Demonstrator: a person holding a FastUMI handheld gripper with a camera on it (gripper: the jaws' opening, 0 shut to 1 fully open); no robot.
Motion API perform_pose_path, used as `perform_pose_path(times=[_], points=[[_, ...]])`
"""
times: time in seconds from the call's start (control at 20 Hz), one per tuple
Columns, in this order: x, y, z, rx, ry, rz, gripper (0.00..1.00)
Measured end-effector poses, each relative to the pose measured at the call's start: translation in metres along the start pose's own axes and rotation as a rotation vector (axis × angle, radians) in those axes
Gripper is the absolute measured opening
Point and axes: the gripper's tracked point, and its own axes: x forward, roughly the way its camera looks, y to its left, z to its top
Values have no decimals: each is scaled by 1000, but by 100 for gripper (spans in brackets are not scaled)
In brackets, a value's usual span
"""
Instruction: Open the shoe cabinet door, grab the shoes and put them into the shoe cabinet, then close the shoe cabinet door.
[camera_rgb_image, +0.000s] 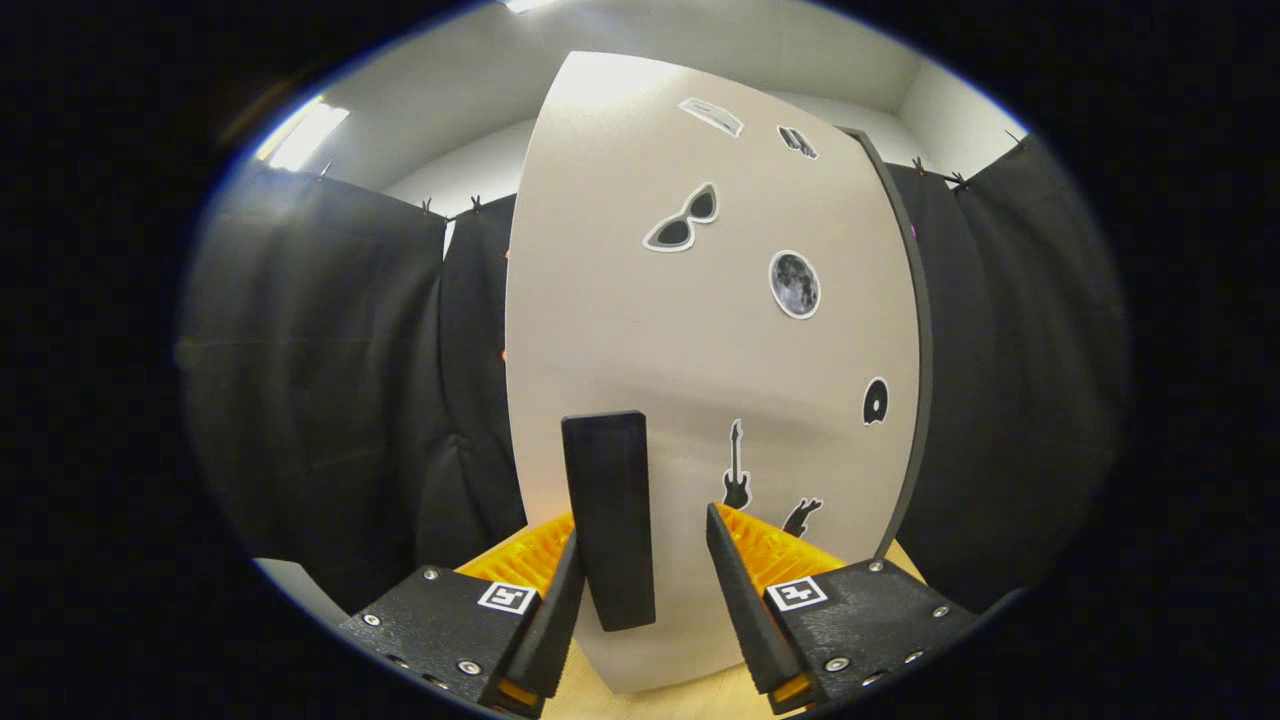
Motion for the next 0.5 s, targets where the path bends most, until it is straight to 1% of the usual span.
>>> perform_pose_path(times=[0.2,0.5], points=[[12,9,-2,32,5,34,69],[36,19,-1,25,12,53,69]])
